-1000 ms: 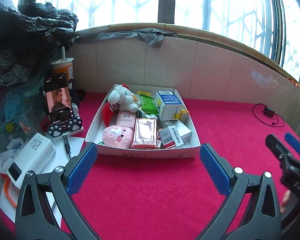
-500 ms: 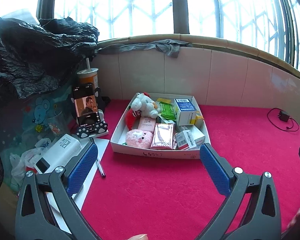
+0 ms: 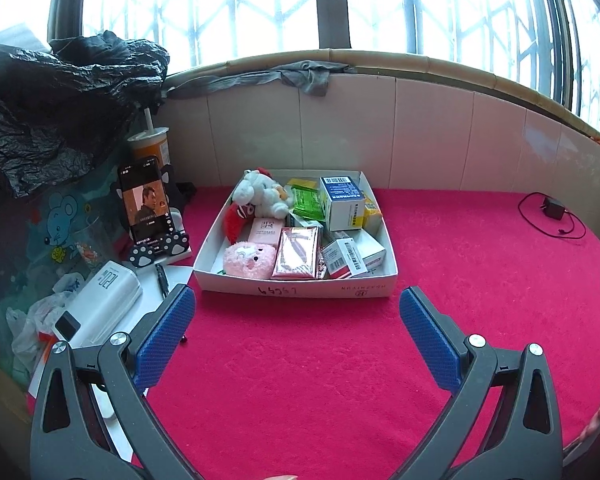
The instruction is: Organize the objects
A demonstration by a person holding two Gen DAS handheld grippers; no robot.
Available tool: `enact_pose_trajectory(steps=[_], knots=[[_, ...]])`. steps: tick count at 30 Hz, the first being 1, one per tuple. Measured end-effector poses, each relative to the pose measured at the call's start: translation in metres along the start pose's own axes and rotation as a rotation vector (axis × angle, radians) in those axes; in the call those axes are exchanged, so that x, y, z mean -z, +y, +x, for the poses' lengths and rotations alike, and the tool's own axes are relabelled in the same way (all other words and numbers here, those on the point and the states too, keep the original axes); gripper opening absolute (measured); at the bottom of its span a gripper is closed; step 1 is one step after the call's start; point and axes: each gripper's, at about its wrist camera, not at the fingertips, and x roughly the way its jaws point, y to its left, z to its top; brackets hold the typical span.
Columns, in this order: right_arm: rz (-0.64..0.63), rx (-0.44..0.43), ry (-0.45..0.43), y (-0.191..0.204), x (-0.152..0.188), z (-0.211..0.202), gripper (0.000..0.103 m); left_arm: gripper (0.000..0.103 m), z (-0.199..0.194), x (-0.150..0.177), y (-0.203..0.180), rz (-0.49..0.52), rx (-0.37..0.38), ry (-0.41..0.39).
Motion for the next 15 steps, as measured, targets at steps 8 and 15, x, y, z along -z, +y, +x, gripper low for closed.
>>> enact_pose_trajectory(steps=[8,15], knots=[[-0.014,-0.016,0.014,0.0024,0.0029,0.0025,0.103,0.103,0.0014,0.0033,-0.0002,0.001,0.007,0.007],[-0.016,-0.021,0.031,0.0014,0.0050,0.0052,0.103,0.103,-0.0016,0.0049,-0.0030,0.020,-0.007,-0.025]])
